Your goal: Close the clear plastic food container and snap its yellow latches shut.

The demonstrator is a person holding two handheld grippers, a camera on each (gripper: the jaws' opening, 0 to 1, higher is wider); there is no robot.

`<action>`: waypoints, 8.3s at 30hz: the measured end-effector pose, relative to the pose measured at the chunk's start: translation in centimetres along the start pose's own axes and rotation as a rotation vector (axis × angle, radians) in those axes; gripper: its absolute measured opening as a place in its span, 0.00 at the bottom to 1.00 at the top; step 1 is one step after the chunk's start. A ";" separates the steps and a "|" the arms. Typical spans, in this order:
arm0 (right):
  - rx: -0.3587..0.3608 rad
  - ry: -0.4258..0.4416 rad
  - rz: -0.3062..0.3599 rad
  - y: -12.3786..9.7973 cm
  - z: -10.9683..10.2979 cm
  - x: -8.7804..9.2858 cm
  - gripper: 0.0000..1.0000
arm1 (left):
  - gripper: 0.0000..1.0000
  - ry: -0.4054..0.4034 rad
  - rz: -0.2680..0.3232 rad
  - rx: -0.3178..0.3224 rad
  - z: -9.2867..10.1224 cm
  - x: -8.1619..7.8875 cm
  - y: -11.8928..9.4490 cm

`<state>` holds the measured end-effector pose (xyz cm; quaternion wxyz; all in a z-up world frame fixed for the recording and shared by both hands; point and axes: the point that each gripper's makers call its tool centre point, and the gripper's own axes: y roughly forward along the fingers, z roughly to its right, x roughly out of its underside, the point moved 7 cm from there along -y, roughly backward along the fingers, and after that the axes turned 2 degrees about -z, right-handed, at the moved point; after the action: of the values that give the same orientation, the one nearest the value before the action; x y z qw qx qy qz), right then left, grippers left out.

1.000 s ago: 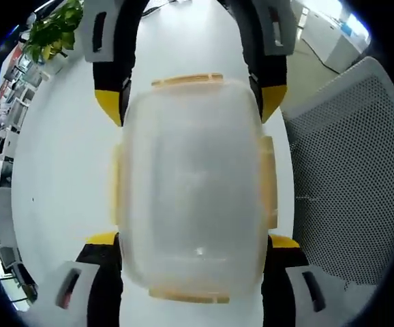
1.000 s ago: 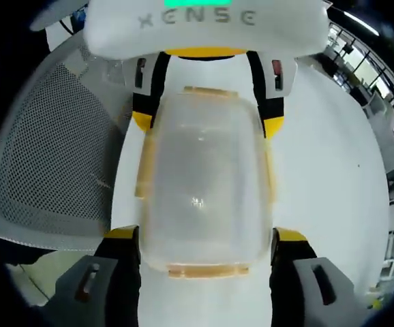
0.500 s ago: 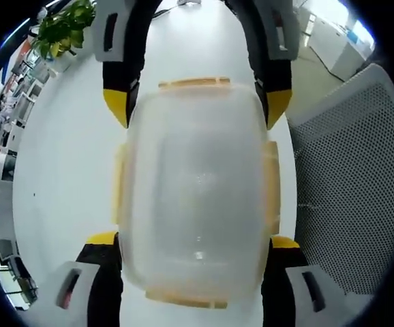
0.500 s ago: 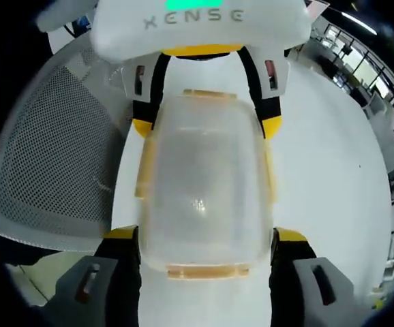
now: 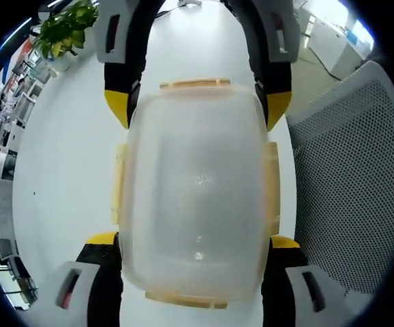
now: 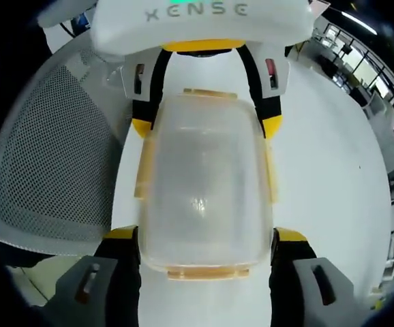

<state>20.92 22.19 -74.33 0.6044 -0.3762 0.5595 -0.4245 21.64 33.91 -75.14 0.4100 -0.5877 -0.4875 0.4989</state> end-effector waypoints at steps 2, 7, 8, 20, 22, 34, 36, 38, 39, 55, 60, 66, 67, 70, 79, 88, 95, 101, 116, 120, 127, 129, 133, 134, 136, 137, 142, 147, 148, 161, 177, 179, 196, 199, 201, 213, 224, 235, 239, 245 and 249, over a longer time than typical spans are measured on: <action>-0.001 -0.004 -0.004 0.2 0.0 -0.4 0.75 | 0.82 -0.006 0.006 -0.001 0.0 0.4 -0.1; -0.002 -0.007 -0.011 0.5 0.0 -1.2 0.75 | 0.82 -0.009 0.010 0.000 0.0 1.3 -0.2; -0.003 -0.008 -0.011 0.6 0.0 -1.4 0.75 | 0.82 -0.010 0.012 0.000 0.0 1.6 -0.3; -0.001 0.002 -0.022 1.7 0.5 -4.2 0.75 | 0.83 -0.008 0.029 0.004 -0.7 4.4 -0.7; -0.001 0.004 -0.026 1.9 0.6 -4.7 0.75 | 0.83 -0.007 0.029 0.006 -0.9 4.9 -0.8; 0.003 0.017 -0.037 2.5 1.8 -6.2 0.76 | 0.84 0.000 0.046 0.023 -2.3 6.6 -0.8; 0.005 0.021 -0.035 2.7 2.0 -6.3 0.76 | 0.84 0.003 0.047 0.025 -2.6 6.7 -0.8; 0.006 0.025 -0.033 2.7 2.1 -6.4 0.76 | 0.84 0.005 0.051 0.026 -2.8 6.9 -0.8; 0.006 0.026 -0.033 2.7 2.2 -6.5 0.76 | 0.84 0.005 0.052 0.026 -2.9 7.0 -0.8; 0.014 0.041 -0.027 3.1 4.0 -7.2 0.75 | 0.84 0.004 0.067 0.028 -4.9 7.8 -0.6; 0.018 0.050 -0.023 3.2 4.5 -7.4 0.75 | 0.84 0.013 0.061 0.030 -5.6 8.0 -0.5; 0.018 0.048 -0.010 3.4 5.5 -7.4 0.75 | 0.84 -0.002 0.073 0.027 -6.5 8.1 -0.4; 0.018 0.048 -0.010 3.4 5.7 -7.4 0.75 | 0.84 -0.003 0.073 0.027 -6.6 8.1 -0.4; 0.018 0.046 -0.011 3.5 6.2 -7.5 0.75 | 0.84 -0.003 0.071 0.027 -7.1 8.2 -0.3; 0.013 0.028 0.002 3.7 7.8 -7.6 0.76 | 0.84 -0.023 0.073 0.022 -8.5 8.4 -0.2; 0.014 0.027 -0.003 3.9 9.3 -7.9 0.75 | 0.84 -0.022 0.063 0.023 -10.1 8.7 0.1; 0.014 0.026 0.010 4.0 10.1 -7.8 0.76 | 0.84 -0.027 0.073 0.021 -10.7 8.8 0.1; 0.013 0.026 0.007 4.0 10.9 -7.9 0.76 | 0.84 -0.028 0.069 0.021 -11.6 8.9 0.2; 0.012 0.021 -0.010 4.1 12.3 -8.0 0.76 | 0.84 -0.032 0.076 0.019 -12.9 8.9 0.3; 0.012 0.025 -0.009 4.1 12.5 -8.0 0.76 | 0.84 -0.031 0.079 0.020 -13.2 8.9 0.4; 0.011 0.023 -0.010 4.2 13.0 -8.0 0.75 | 0.84 -0.034 0.077 0.020 -13.8 8.9 0.6; 0.009 0.020 -0.012 4.2 13.2 -7.9 0.75 | 0.84 -0.034 0.079 0.020 -13.9 8.9 0.6; 0.006 0.014 -0.014 4.2 13.5 -7.9 0.75 | 0.84 -0.042 0.081 0.017 -14.0 8.9 0.5; 0.006 0.015 -0.013 4.2 13.6 -7.9 0.75 | 0.84 -0.043 0.083 0.018 -14.1 8.9 0.6; 0.007 0.018 -0.011 4.2 13.7 -7.9 0.75 | 0.84 -0.042 0.087 0.018 -14.2 9.0 0.5; 0.007 0.019 -0.010 4.3 13.7 -7.9 0.75 | 0.84 -0.041 0.088 0.018 -14.2 9.0 0.5; 0.007 0.021 -0.001 4.2 13.7 -7.9 0.76 | 0.84 -0.040 0.088 0.019 -14.3 9.0 0.6; 0.006 0.019 0.003 4.2 13.7 -7.9 0.76 | 0.84 -0.039 0.084 0.019 -14.3 9.0 0.6; 0.006 0.019 0.003 4.2 13.7 -7.9 0.76 | 0.84 -0.038 0.083 0.020 -14.3 9.0 0.6; 0.014 0.042 0.032 4.1 13.8 -7.7 0.78 | 0.85 -0.049 0.131 0.018 -14.4 9.0 0.3; 0.152 0.229 0.254 3.7 13.3 -6.1 0.92 | 0.87 -0.141 0.282 -0.043 -13.9 10.5 -0.1; 0.165 0.252 0.267 3.7 13.1 -5.8 0.93 | 0.87 -0.172 0.312 -0.069 -13.9 10.9 -0.2; 0.233 0.441 0.382 4.7 11.2 -5.4 0.97 | 0.89 -0.437 0.480 -0.187 -12.1 13.5 0.0; 0.252 0.463 0.390 4.6 10.5 -5.5 0.96 | 0.89 -0.470 0.468 -0.203 -11.8 14.0 0.2; 0.253 0.483 0.415 4.5 10.2 -5.7 0.96 | 0.89 -0.515 0.492 -0.203 -11.5 14.1 0.3; 0.305 0.637 0.506 5.0 9.0 -5.3 0.96 | 0.88 -0.689 0.568 -0.186 -9.2 14.5 0.8; 0.294 0.689 0.513 5.5 7.6 -5.4 0.97 | 0.85 -0.718 0.596 -0.202 -8.5 14.3 0.9; 0.301 0.727 0.530 5.3 7.7 -5.3 0.96 | 0.85 -0.755 0.603 -0.185 -8.1 14.4 1.1; 0.307 0.737 0.531 5.1 7.8 -5.1 0.96 | 0.85 -0.753 0.595 -0.186 -8.1 14.5 1.1; 0.305 0.738 0.532 4.9 7.6 -5.1 0.96 | 0.85 -0.768 0.605 -0.177 -7.9 14.5 1.0; 0.304 0.753 0.534 4.5 7.3 -4.8 0.96 | 0.85 -0.775 0.609 -0.175 -7.6 14.6 0.8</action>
<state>28.55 28.11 -76.09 0.4960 0.0527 0.7479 -0.4380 29.69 48.16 -77.42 -0.0163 -0.5068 -0.4504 0.7349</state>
